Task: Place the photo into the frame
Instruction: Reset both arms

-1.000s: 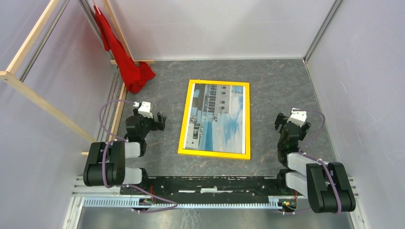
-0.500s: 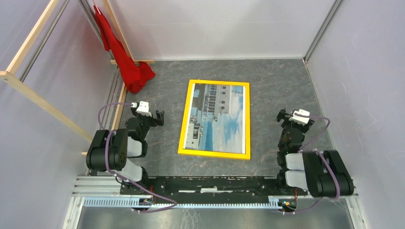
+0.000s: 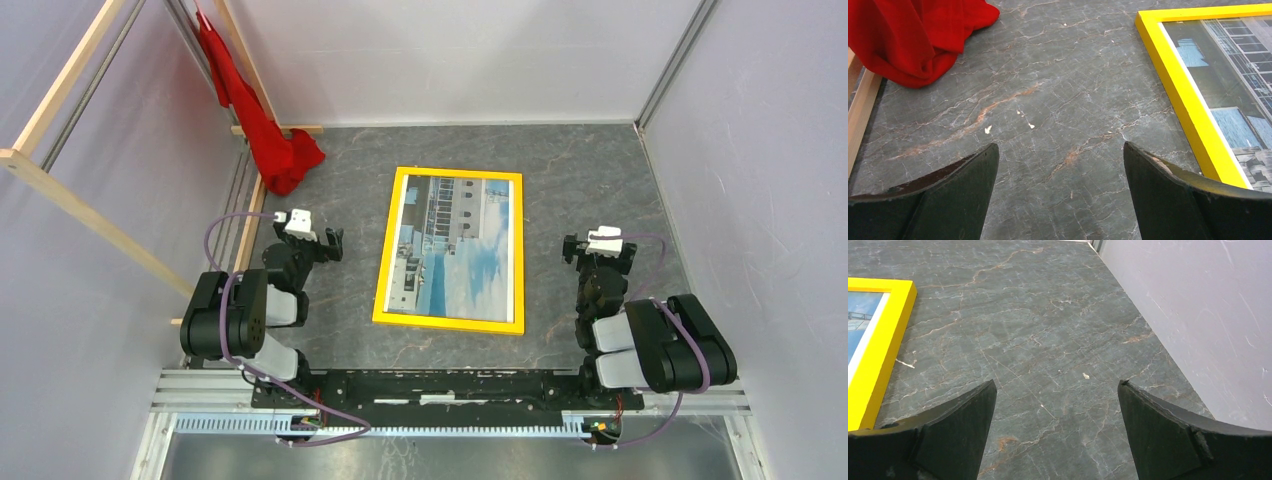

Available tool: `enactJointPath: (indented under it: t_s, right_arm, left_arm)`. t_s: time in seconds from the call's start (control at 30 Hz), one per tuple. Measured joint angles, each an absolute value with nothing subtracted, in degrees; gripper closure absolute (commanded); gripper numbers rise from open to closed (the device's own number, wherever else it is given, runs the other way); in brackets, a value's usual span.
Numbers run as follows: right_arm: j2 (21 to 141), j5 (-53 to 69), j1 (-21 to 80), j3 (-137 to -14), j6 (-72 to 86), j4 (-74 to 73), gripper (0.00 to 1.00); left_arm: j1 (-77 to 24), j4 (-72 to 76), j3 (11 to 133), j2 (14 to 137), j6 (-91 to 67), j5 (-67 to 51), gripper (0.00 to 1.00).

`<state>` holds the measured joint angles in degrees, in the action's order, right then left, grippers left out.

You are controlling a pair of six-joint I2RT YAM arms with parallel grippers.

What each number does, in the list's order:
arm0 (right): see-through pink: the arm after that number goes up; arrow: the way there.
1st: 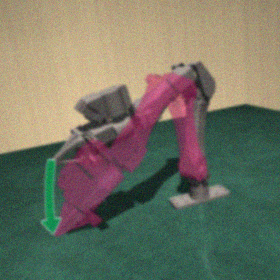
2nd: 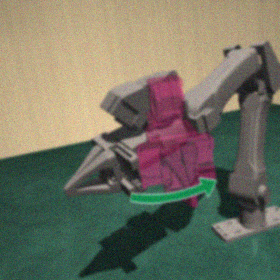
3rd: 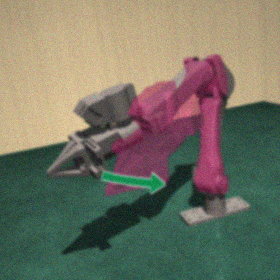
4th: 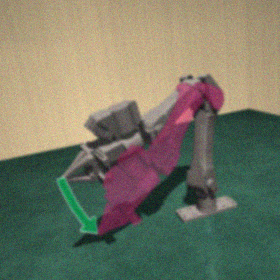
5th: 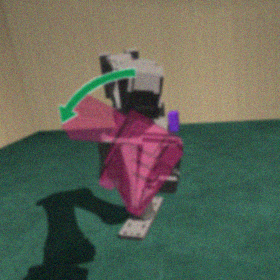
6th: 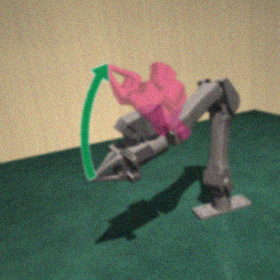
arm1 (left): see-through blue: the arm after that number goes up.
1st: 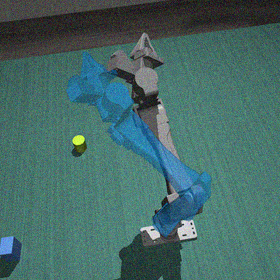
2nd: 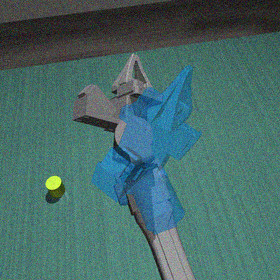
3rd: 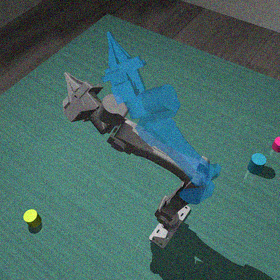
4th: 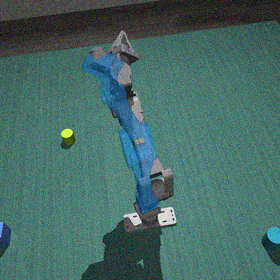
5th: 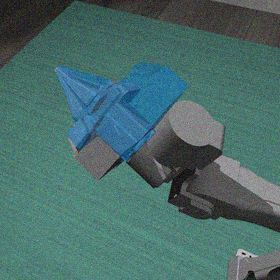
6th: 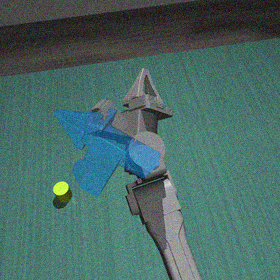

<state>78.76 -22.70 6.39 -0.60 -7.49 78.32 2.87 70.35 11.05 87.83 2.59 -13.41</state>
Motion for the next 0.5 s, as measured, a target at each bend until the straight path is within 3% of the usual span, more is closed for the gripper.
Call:
enactJointPath:
  t_s: [0.5]
  right_arm:
    - [78.74,-22.68,6.39,-0.60,-7.88,78.30,0.02]
  left_arm:
    - [2.87,70.00,11.05,87.83,2.59,-13.37,0.00]
